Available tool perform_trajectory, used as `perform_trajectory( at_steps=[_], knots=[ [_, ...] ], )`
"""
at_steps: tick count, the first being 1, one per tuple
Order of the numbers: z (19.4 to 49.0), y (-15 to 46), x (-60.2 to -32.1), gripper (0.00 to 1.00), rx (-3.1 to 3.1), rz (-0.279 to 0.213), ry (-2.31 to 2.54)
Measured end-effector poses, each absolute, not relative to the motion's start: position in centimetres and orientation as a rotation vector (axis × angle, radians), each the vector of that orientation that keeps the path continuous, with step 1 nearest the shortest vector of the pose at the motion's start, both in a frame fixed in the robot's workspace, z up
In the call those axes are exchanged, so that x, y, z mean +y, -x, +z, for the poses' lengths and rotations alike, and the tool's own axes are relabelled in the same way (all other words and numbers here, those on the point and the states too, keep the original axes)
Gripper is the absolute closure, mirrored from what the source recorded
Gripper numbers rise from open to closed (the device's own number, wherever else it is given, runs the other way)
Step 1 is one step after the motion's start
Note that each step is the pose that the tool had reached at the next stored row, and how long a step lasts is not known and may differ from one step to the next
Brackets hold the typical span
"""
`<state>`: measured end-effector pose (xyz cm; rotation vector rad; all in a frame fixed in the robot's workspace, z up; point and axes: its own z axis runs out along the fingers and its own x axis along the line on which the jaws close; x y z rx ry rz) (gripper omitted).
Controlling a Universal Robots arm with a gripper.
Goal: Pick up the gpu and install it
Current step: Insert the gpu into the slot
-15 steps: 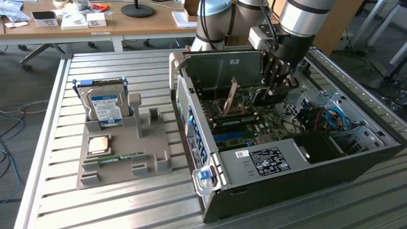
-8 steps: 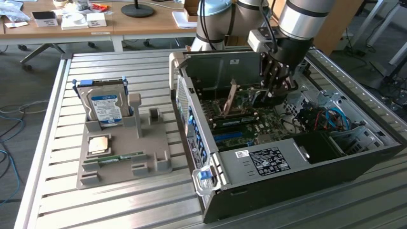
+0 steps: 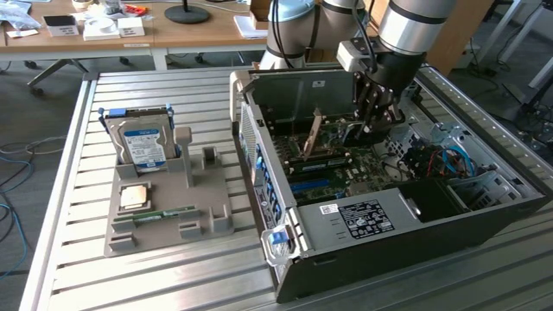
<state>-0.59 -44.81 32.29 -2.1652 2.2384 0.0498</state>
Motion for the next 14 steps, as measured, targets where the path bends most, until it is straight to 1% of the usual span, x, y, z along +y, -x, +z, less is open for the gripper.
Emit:
perform_trajectory(
  at_steps=[14],
  knots=[
    [32.29,0.67,-45.39,0.73,2.238,0.050,2.165]
  ],
)
